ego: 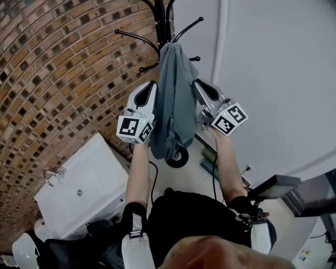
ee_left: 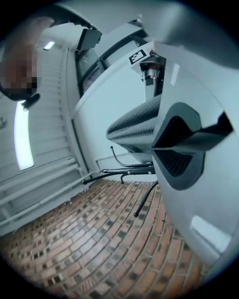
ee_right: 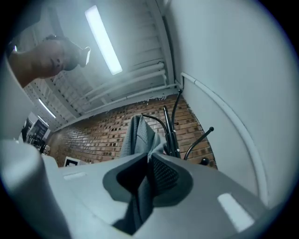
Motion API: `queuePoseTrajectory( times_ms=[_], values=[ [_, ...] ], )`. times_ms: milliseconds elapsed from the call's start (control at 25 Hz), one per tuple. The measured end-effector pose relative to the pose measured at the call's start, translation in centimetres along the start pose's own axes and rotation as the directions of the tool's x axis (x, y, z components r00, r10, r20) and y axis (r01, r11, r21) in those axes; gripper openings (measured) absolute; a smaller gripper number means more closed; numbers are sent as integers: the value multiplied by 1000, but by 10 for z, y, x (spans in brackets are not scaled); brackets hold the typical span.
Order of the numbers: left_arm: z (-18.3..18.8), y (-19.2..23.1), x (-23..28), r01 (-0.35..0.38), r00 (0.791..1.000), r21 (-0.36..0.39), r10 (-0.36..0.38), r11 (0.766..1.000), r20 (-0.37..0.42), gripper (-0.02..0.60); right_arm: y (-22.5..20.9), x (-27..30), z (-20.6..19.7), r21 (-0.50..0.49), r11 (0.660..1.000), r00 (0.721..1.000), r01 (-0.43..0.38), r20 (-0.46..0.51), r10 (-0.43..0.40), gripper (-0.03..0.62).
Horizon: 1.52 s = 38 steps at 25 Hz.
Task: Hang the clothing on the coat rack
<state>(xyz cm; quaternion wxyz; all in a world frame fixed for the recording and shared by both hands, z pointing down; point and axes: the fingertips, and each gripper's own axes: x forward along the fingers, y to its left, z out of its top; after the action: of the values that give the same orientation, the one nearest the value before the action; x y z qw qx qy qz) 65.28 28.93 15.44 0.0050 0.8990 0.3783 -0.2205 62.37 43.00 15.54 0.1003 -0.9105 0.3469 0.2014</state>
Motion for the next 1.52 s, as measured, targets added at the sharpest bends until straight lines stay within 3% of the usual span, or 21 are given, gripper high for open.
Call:
queuePoseTrajectory(
  times_ms=[80, 240, 400, 600, 720, 960, 1160, 1360, 1520],
  values=[
    [-4, -8, -36, -64, 997, -64, 67, 996, 49, 20, 0, -16, 5, -5, 1000, 1000, 23, 1, -23, 41],
    [-16, -56, -108, -151, 988, -102, 152, 983, -5, 18, -4, -63, -15, 152, 984, 996, 90, -30, -87, 40],
    [-4, -93, -171, -173, 985, -46, 172, 984, -19, 3, 30, -100, -38, 206, 976, 997, 67, -56, -56, 40],
    [29, -133, -240, -203, 978, 47, 205, 978, -43, 3, 113, -137, -68, 231, 973, 993, 3, -117, 25, 40],
    [51, -147, -246, -184, 981, 74, 188, 980, -41, 3, 136, -148, -60, 197, 980, 990, -4, -140, 32, 40],
    [61, -165, -272, -91, 995, 58, 93, 994, -38, 3, 178, -180, -38, 73, 996, 990, 51, -137, -41, 29],
    [81, -168, -319, -28, 999, 29, 27, 999, 35, 3, 238, -196, -29, 9, 993, 987, 118, -108, -116, 21],
    [104, -149, -385, 36, 993, -54, -29, 998, 114, 3, 340, -196, -41, -57, 989, 971, 139, -189, -147, 21],
    [100, -155, -427, 114, 981, -179, -82, 977, 176, 3, 409, -222, -61, -124, 976, 935, 177, -287, -206, 20]
  ],
)
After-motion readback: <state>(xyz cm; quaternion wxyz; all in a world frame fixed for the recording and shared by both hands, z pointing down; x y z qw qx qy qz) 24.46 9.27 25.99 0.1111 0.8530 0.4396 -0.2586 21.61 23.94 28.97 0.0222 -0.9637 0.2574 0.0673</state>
